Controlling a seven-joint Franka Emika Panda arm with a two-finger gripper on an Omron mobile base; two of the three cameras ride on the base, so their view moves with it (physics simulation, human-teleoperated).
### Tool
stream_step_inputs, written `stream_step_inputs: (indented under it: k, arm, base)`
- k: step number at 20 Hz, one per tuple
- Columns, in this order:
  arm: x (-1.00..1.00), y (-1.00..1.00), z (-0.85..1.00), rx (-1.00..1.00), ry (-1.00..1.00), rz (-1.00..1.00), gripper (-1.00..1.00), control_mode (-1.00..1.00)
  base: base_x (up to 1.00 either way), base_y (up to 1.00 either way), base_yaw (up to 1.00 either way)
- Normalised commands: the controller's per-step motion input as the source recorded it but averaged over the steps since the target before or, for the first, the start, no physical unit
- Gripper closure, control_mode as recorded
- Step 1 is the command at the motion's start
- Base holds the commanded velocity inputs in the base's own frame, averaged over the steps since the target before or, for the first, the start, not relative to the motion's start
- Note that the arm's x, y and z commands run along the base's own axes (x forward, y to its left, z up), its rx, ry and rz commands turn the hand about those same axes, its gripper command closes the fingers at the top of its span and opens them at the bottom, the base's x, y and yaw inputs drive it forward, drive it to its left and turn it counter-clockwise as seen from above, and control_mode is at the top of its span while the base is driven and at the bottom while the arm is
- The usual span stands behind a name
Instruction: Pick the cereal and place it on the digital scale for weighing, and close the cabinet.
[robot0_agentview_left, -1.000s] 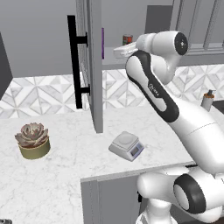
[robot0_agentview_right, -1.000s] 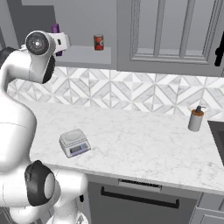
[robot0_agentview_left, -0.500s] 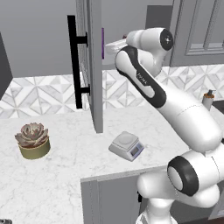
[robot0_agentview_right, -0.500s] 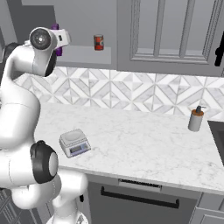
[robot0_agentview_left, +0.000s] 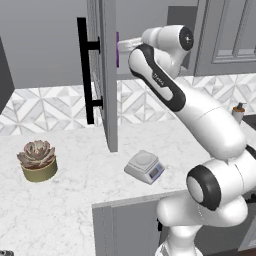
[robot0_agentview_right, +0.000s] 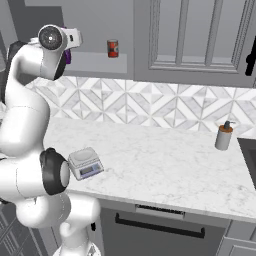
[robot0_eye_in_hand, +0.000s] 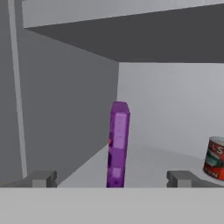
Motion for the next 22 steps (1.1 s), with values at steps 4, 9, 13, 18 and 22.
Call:
stream_step_inputs:
  k: [4,9,13,18,22]
  arm:
    - [0.35,0.00,0.00,0.05,0.02,0.00,-1.00,-1.00]
    - [0.54,0.00,0.00,0.00,0.05,0.00,-1.00,-1.00]
    - [0.41,0.19,0.00,0.00,0.01,0.00,-1.00,-1.00]
    - [0.29,0.42,0.00,0.00,0.00,-0.03,-1.00,-1.00]
    - [0.29,0.14,0.00,0.00,0.00,-0.03,-1.00,-1.00]
  base:
    - [0.00,0.00,0.00]
    - [0.00,0.00,0.00]
    - [0.00,0.00,0.00]
    - [0.00,0.00,0.00]
    - [0.00,0.00,0.00]
